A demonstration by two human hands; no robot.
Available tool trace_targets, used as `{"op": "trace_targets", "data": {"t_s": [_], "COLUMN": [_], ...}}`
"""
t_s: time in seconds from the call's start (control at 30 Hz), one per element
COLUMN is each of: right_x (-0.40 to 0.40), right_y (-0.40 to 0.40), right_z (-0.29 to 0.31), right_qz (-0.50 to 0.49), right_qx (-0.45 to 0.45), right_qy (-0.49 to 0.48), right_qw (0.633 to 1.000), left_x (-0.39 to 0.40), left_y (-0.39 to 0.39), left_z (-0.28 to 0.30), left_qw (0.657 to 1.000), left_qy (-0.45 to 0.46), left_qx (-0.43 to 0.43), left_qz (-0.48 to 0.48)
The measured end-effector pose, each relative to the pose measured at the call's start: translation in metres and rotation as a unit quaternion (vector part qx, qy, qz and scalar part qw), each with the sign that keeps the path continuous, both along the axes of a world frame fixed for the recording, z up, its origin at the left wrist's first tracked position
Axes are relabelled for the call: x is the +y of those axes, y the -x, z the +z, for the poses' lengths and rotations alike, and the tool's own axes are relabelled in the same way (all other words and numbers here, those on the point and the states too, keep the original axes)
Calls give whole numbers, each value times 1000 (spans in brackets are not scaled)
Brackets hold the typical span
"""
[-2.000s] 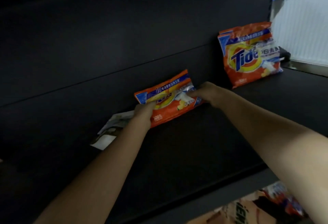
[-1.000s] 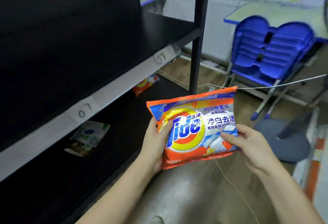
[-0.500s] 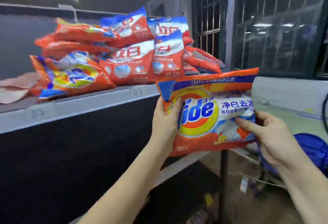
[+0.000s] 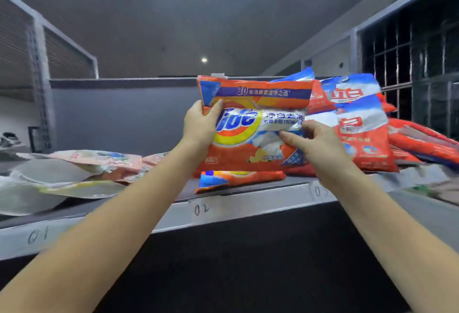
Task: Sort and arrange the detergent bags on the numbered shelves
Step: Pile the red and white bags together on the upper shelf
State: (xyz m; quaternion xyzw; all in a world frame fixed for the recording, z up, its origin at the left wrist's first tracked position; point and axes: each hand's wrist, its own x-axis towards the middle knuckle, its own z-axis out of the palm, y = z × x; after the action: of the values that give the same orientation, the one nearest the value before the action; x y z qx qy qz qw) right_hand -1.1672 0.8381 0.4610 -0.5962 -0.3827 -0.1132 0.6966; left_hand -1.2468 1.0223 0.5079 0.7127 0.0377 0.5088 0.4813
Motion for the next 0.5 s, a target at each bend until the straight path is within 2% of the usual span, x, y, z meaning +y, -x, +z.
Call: {"op": "trace_targets", "data": {"t_s": [0.13, 0.23, 0.37, 0.5], "right_x": [81, 134, 192, 236], "right_y": [-5, -4, -5, -23], "right_z": [22, 34, 52, 76], "right_qz": [-20, -49, -104, -126], "right_qx": [-49, -88, -143, -151], "right_qy": [59, 112, 180, 237], "right_qw": [997, 989, 968, 951], "left_x": [89, 144, 197, 233], "left_y": [-11, -29, -63, -92], "left_z": [34, 47, 57, 68], "left_qw": [984, 968, 960, 963], "left_qy": [-97, -130, -122, -82], "left_qx": [49, 89, 118, 106], "left_qz": [141, 196, 222, 233]}}
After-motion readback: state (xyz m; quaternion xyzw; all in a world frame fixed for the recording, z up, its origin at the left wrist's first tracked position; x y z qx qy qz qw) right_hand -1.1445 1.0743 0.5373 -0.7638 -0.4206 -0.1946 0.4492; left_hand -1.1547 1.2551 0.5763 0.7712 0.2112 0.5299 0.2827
